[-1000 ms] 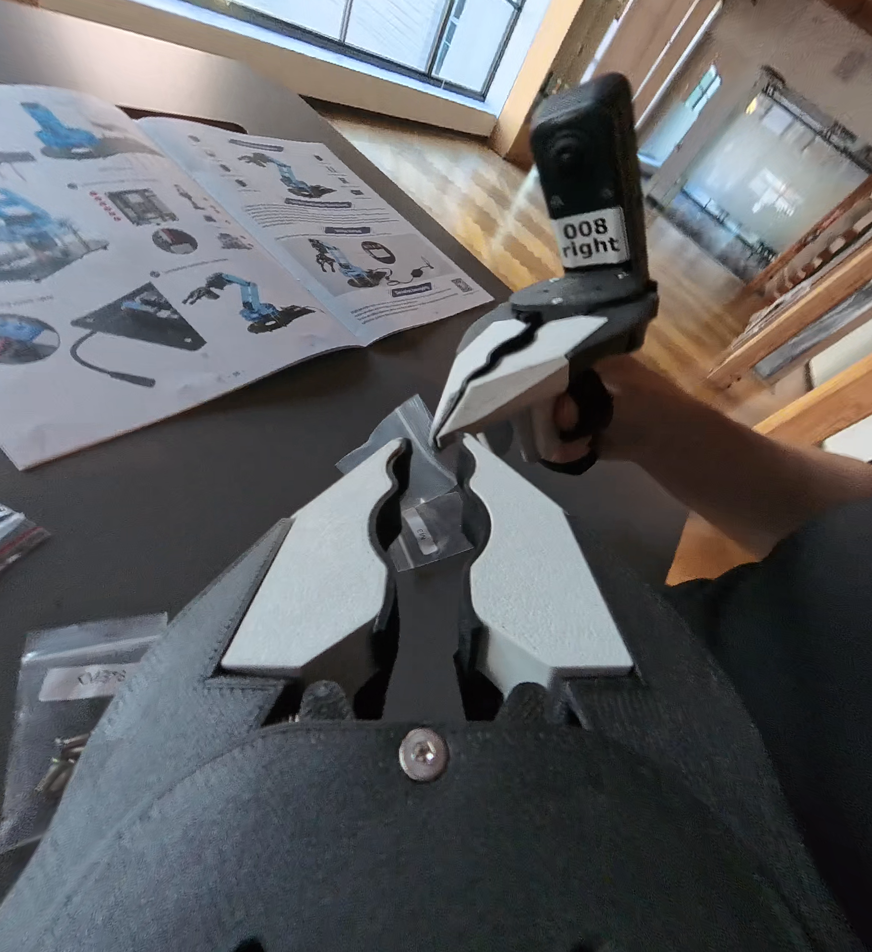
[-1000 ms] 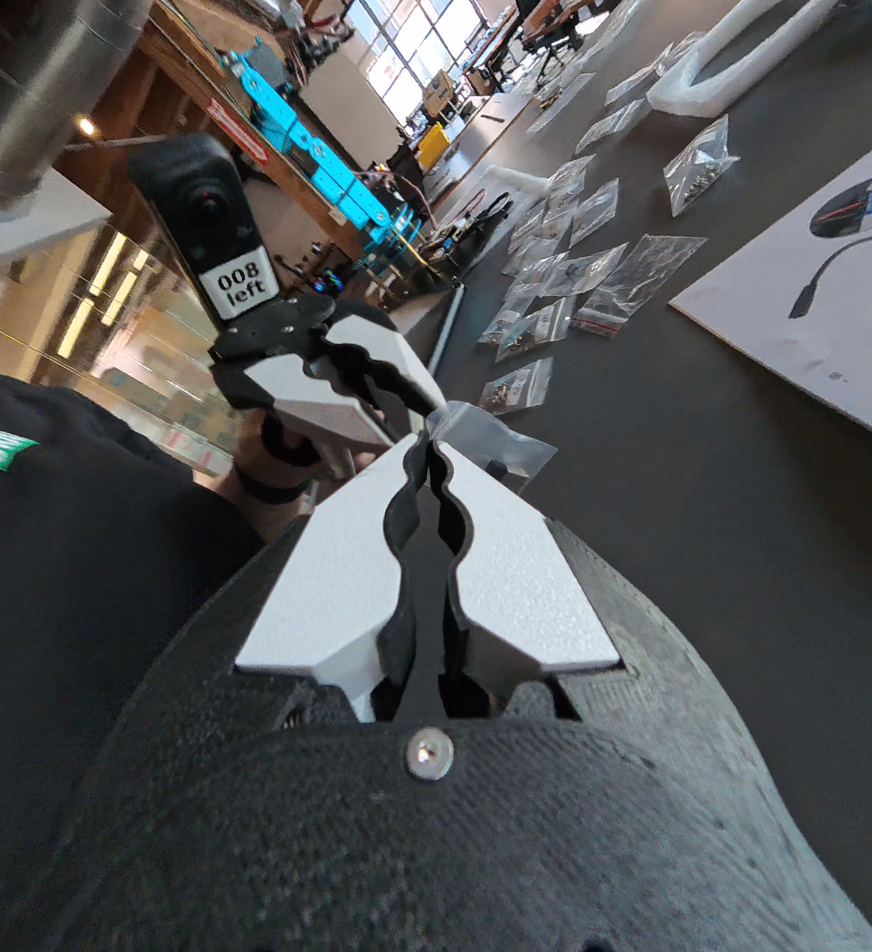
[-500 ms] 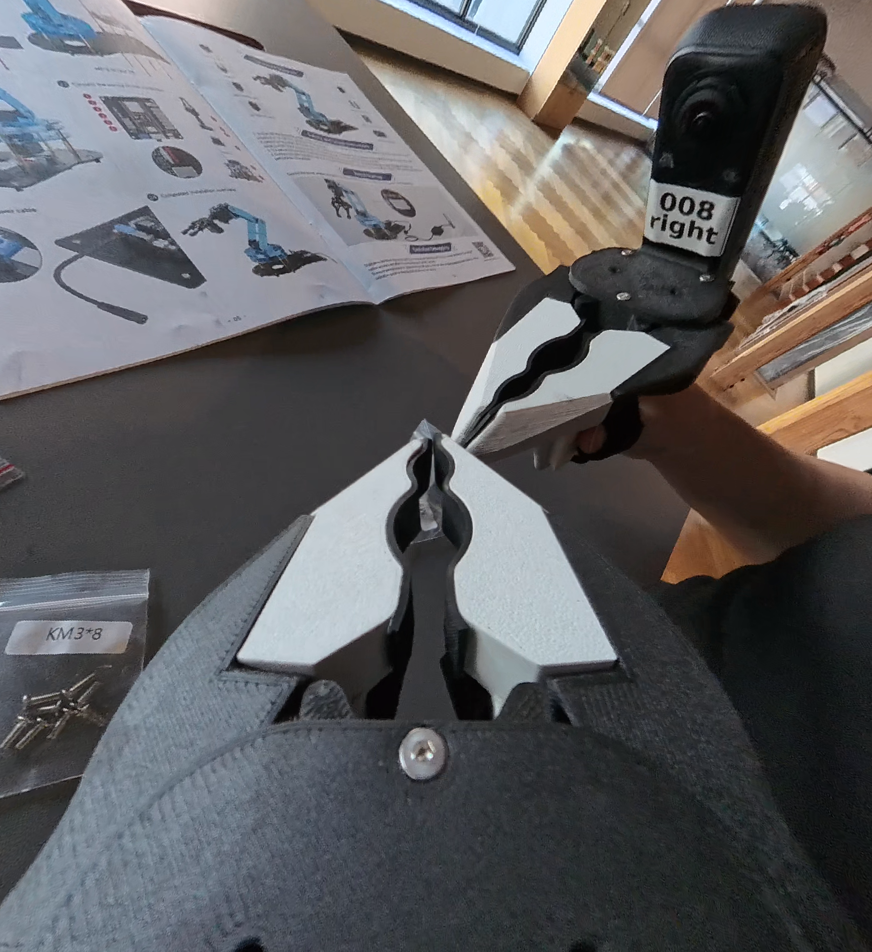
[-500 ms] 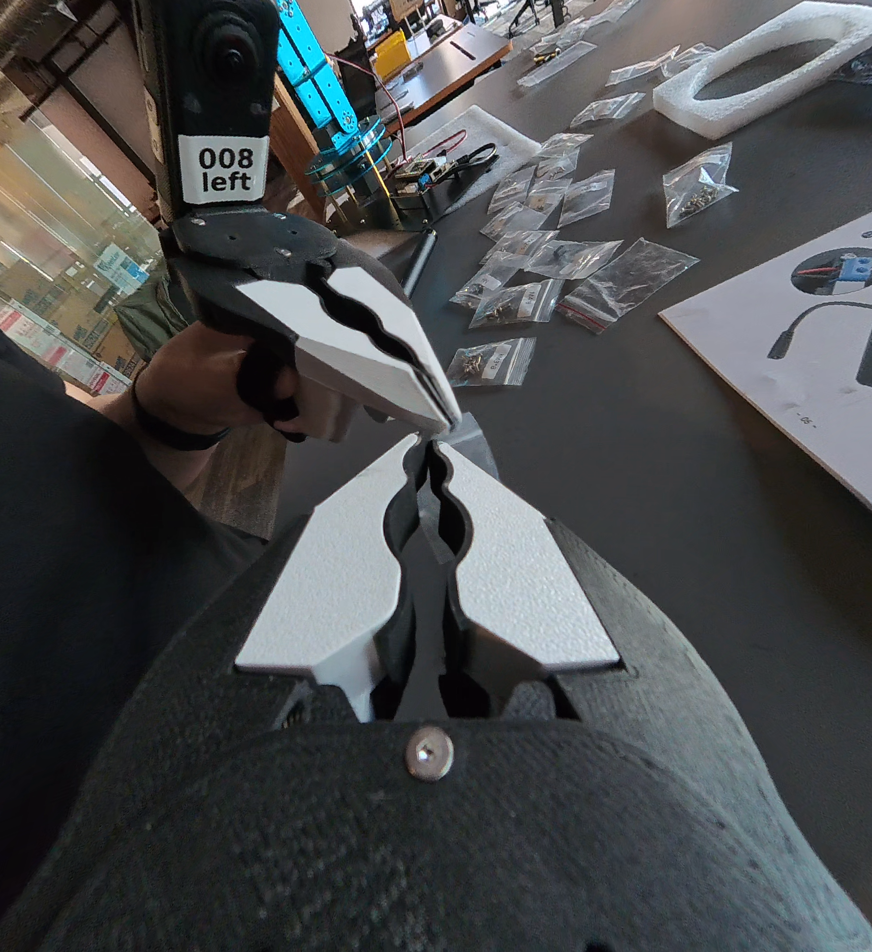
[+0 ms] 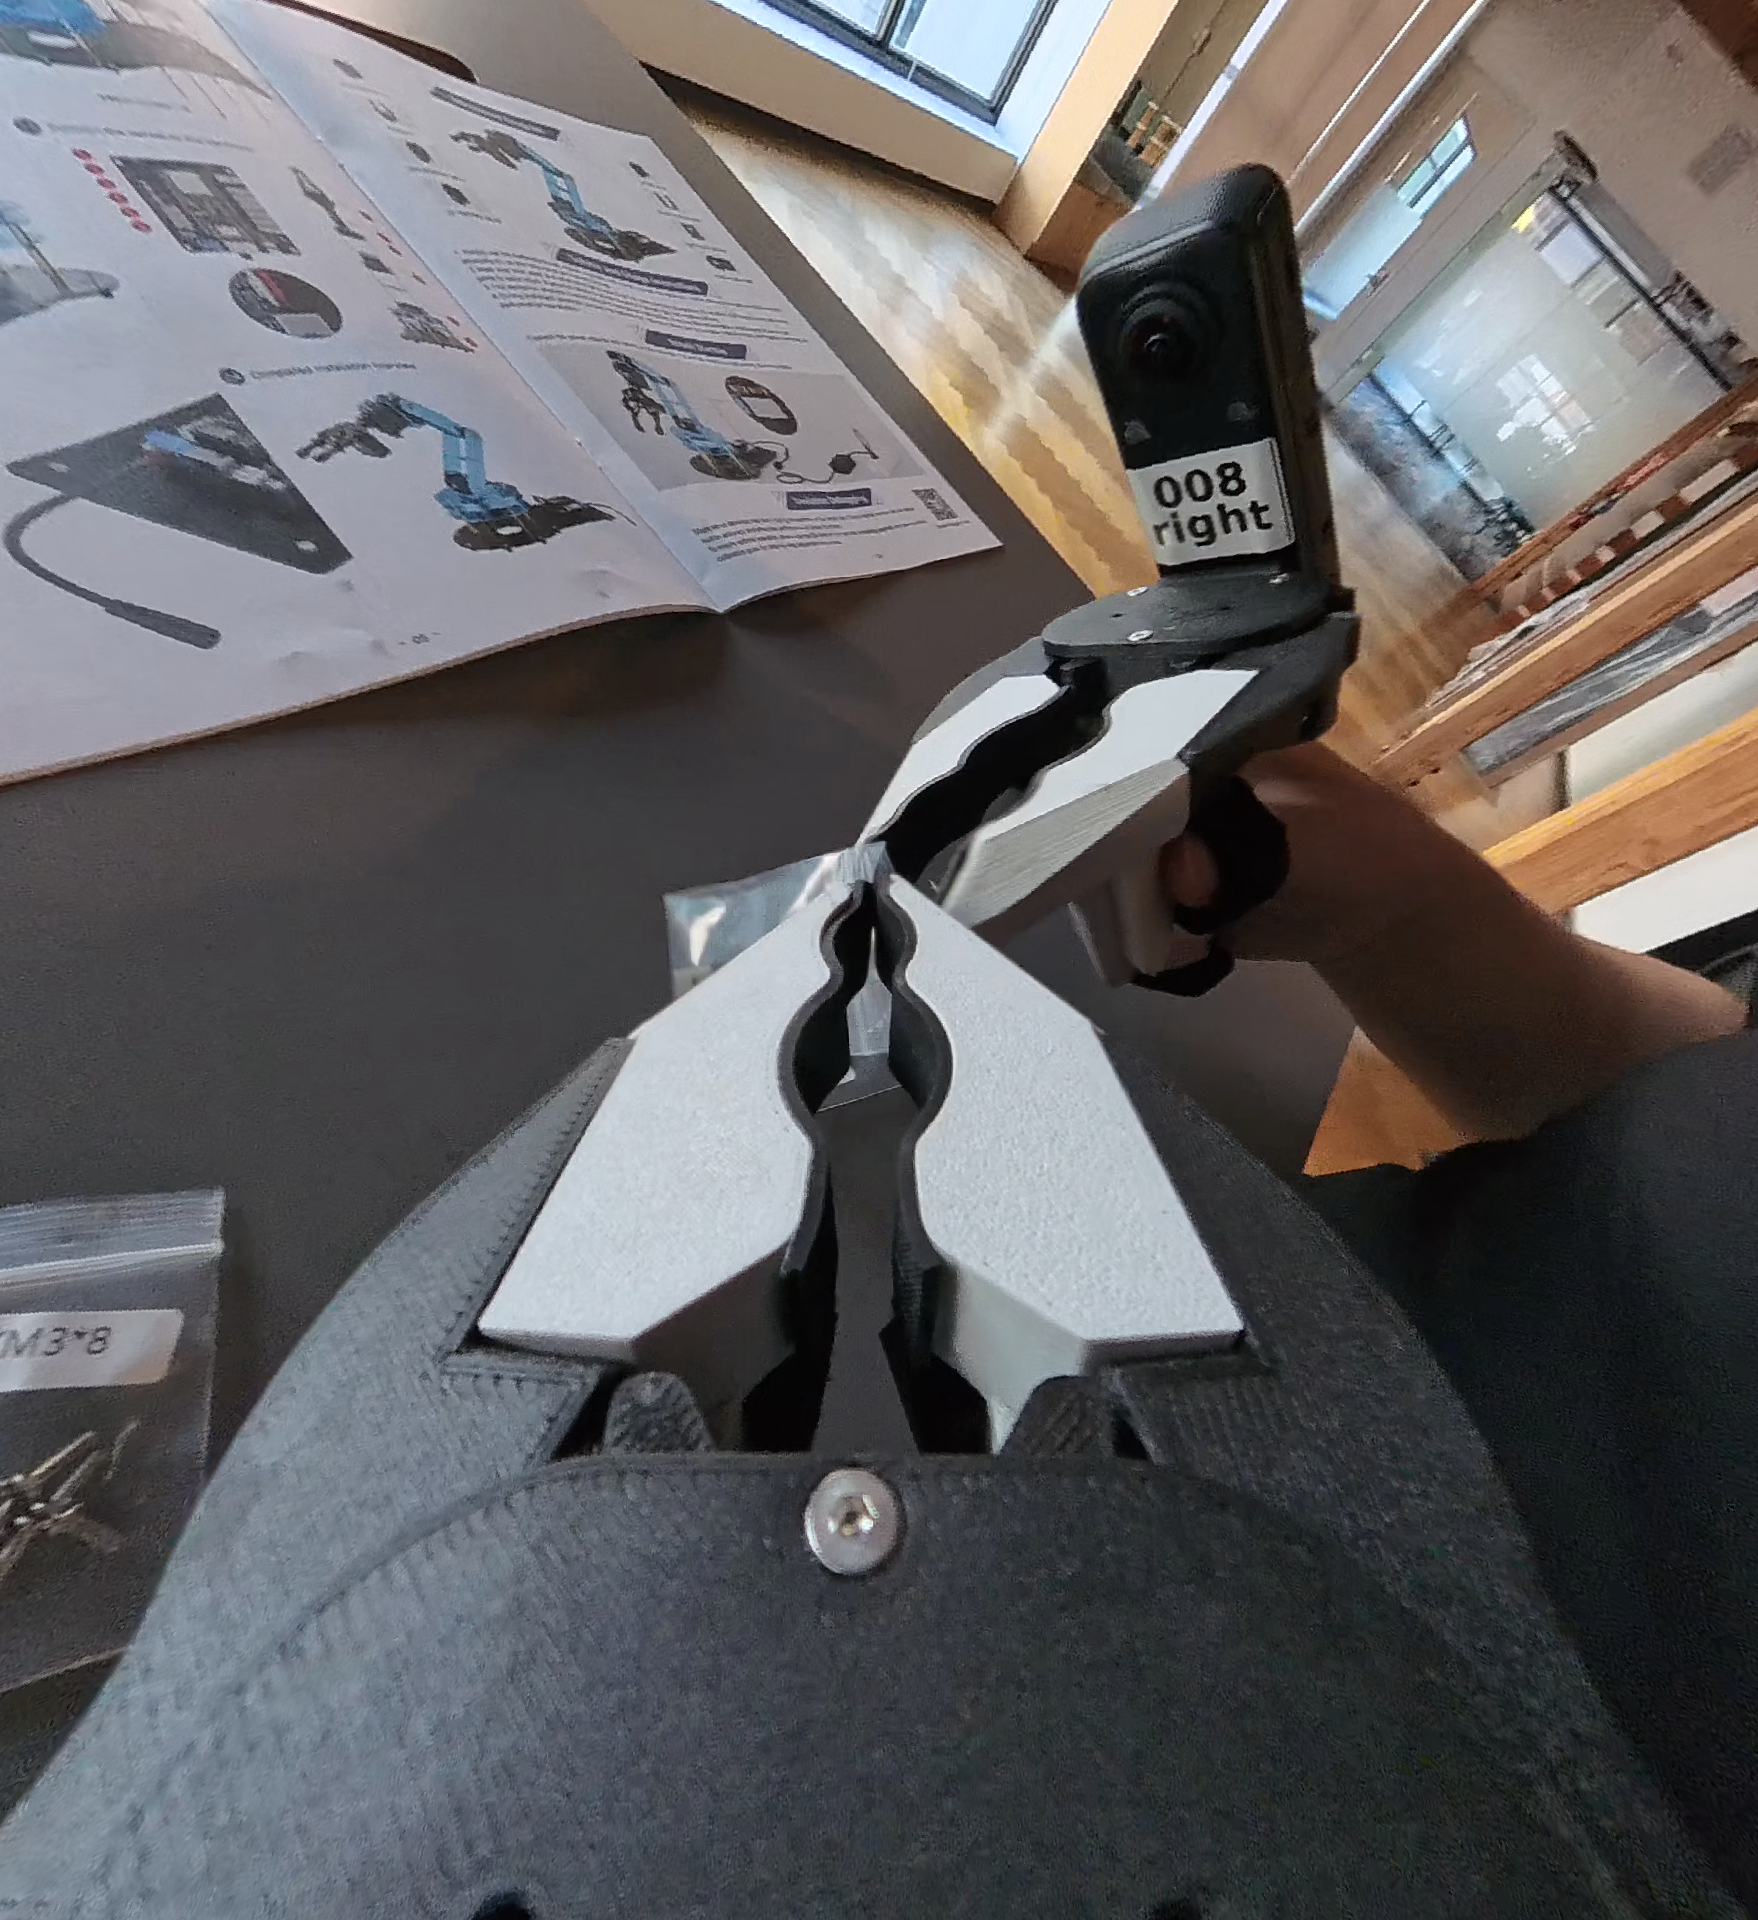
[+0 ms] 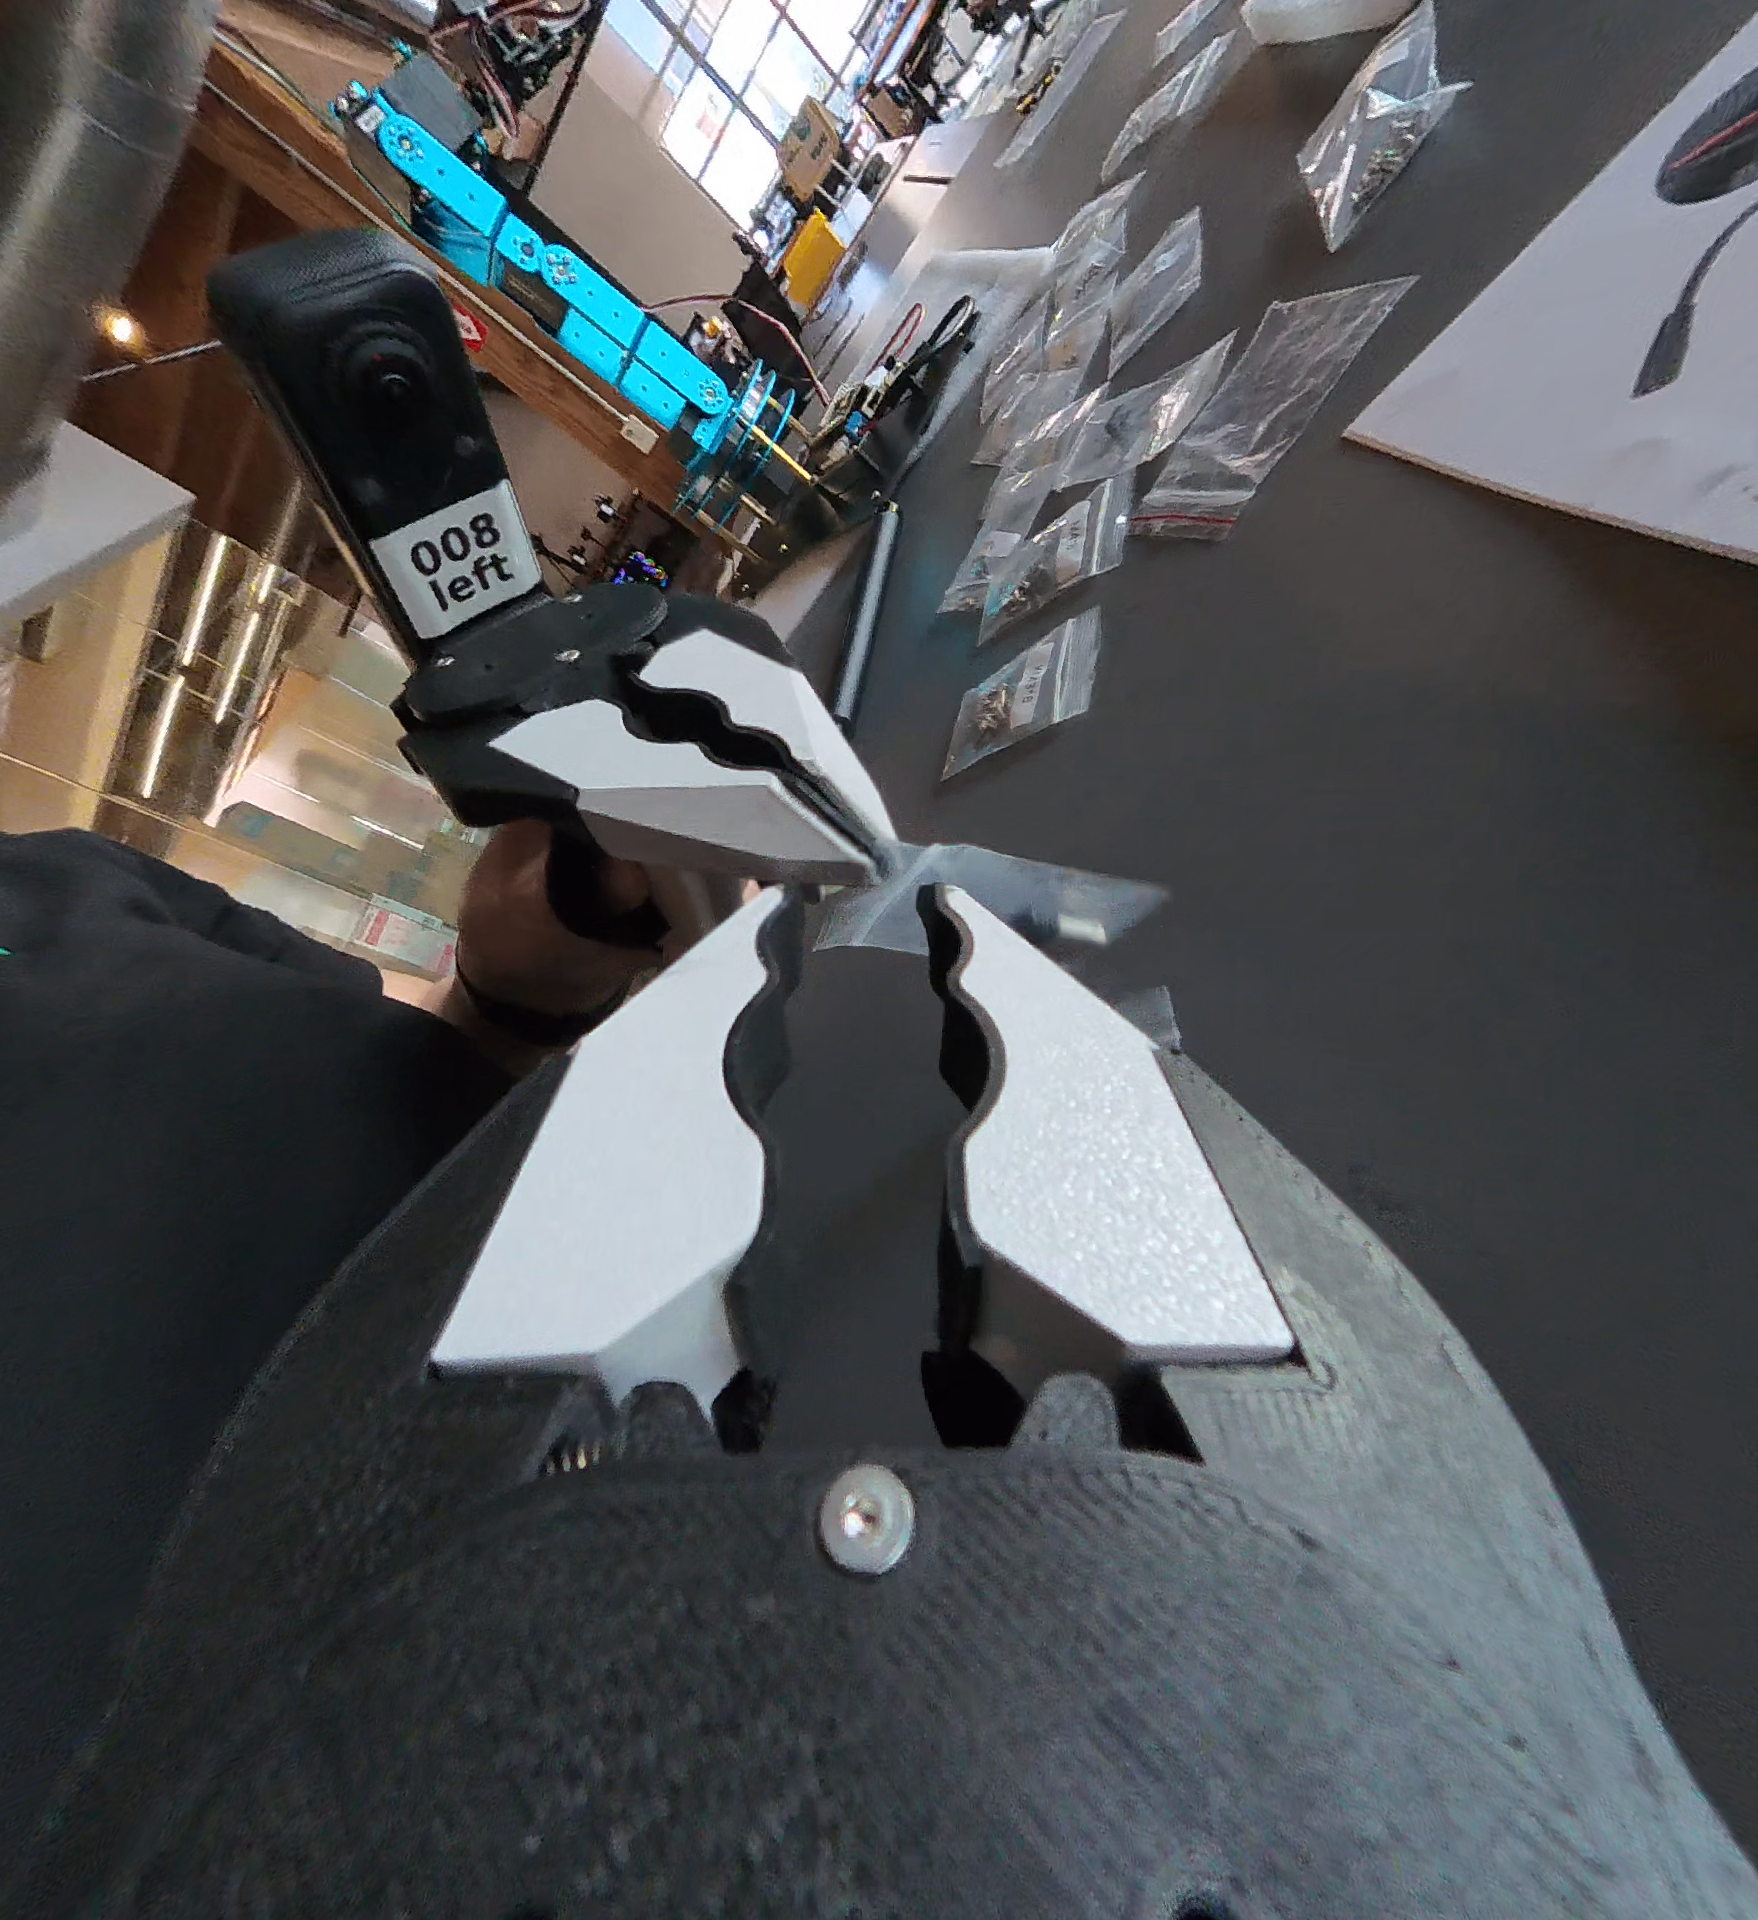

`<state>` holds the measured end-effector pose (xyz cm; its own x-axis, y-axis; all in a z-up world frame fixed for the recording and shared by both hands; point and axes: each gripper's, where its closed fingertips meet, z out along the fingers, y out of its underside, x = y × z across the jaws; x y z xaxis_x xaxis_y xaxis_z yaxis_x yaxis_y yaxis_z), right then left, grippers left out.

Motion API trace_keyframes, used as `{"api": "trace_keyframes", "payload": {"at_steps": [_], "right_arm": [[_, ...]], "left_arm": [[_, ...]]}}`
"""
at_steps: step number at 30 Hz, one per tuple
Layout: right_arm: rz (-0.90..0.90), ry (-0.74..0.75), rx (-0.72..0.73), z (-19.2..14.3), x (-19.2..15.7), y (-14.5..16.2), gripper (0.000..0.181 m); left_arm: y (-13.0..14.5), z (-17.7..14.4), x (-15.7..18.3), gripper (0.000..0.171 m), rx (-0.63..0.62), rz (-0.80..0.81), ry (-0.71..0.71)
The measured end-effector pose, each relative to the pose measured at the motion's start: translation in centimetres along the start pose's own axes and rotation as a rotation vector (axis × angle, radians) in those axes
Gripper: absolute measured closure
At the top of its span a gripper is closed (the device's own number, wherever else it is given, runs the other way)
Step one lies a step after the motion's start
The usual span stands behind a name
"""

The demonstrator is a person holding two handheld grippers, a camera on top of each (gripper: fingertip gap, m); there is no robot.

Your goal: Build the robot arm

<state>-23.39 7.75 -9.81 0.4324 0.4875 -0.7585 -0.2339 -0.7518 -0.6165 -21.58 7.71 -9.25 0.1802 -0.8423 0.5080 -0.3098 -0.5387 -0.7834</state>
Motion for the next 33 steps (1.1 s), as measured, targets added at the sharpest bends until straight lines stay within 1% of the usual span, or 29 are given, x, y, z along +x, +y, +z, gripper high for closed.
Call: {"api": "trace_keyframes", "payload": {"at_steps": [2, 4, 6, 9, 13, 16, 19, 21, 22, 29, 33], "right_arm": [[-0.009, 0.04, -0.008, -0.1, 0.7, 0.2, 0.166], [-0.029, 0.048, -0.019, -0.2, 0.7, 0.5, 0.168], [-0.027, 0.028, -0.023, -0.2, 0.3, 0.6, 0.181], [-0.028, 0.078, -0.021, -0.5, 1.1, 0.8, 0.181], [-0.003, 0.126, 0.005, -1.2, 1.9, 0.6, 0.181], [-0.033, 0.196, 0.013, -1.8, 2.7, 0.5, 0.181], [-0.064, 0.186, -0.026, -1.5, 2.5, 1.2, 0.181], [-0.055, 0.185, -0.047, -1.3, 2.5, 1.7, 0.165], [-0.065, 0.201, -0.048, -1.3, 2.6, 1.7, 0.164], [-0.049, 0.216, 0.014, -1.2, 2.1, 1.2, 0.17], [-0.088, 0.311, 0.09, -1.9, 2.6, 0.5, 0.178]], "left_arm": [[0.1, 0.2, 0.1, 0.171, 0.002, -0.039, 0.03], [0.3, 0.3, 0.2, 0.171, 0.004, -0.067, 0.044], [0.4, 0.4, 0.2, 0.171, 0.005, -0.07, 0.043], [0.4, 0.3, 0.1, 0.171, 0.007, -0.047, 0.02], [0.8, 0.2, -0.8, 0.171, -0.016, 0.013, -0.05], [1.6, 0.8, -0.6, 0.171, -0.029, 0.002, -0.04], [1.6, 1.1, -0.4, 0.171, -0.019, -0.036, -0.009], [1.5, 1.3, -0.1, 0.171, -0.01, -0.054, 0.013], [1.4, 1.3, 0.0, 0.171, -0.01, -0.054, 0.014], [1.1, 1.5, 0.3, 0.171, 0.009, -0.066, 0.002], [0.9, 1.5, 0.2, 0.171, 0.028, -0.078, -0.007]]}}
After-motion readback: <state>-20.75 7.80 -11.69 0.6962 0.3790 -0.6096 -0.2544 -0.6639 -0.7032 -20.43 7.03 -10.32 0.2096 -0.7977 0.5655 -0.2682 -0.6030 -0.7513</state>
